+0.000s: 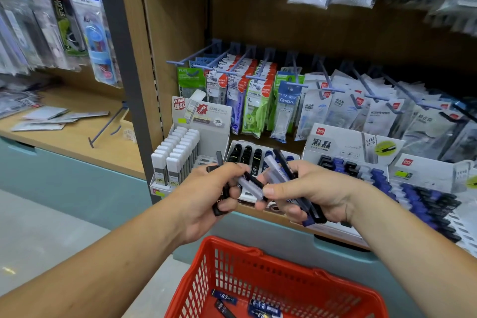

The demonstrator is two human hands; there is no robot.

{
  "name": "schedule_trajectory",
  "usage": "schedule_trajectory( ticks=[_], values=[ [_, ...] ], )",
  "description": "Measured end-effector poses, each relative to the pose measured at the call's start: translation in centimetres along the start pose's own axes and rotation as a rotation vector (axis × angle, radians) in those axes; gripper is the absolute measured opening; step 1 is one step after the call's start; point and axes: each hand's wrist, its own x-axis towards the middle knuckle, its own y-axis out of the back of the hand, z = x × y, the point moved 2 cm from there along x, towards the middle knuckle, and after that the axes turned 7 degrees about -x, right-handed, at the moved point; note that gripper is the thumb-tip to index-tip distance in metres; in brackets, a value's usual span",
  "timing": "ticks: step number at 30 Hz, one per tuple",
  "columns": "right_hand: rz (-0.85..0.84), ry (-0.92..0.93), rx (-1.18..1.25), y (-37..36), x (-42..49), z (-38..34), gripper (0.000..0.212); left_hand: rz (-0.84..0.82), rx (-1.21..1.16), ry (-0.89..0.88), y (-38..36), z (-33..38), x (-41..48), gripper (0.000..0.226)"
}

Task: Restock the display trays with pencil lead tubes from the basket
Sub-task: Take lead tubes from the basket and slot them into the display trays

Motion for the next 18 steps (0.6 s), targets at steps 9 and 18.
schedule_trajectory(
  ticks=[9, 18],
  values=[
    [0.168, -0.04, 0.046, 0.8, -0.3, 0.0, 0.015, 0.072, 0.064, 0.004, 0.1, -0.1, 0.2, 0.034],
    [0.32, -0.126, -0.027, 0.5, 1.4, -0.2, 0.017, 0.092, 0.163, -0.08, -0.5, -1.1, 0.4, 0.022]
  ],
)
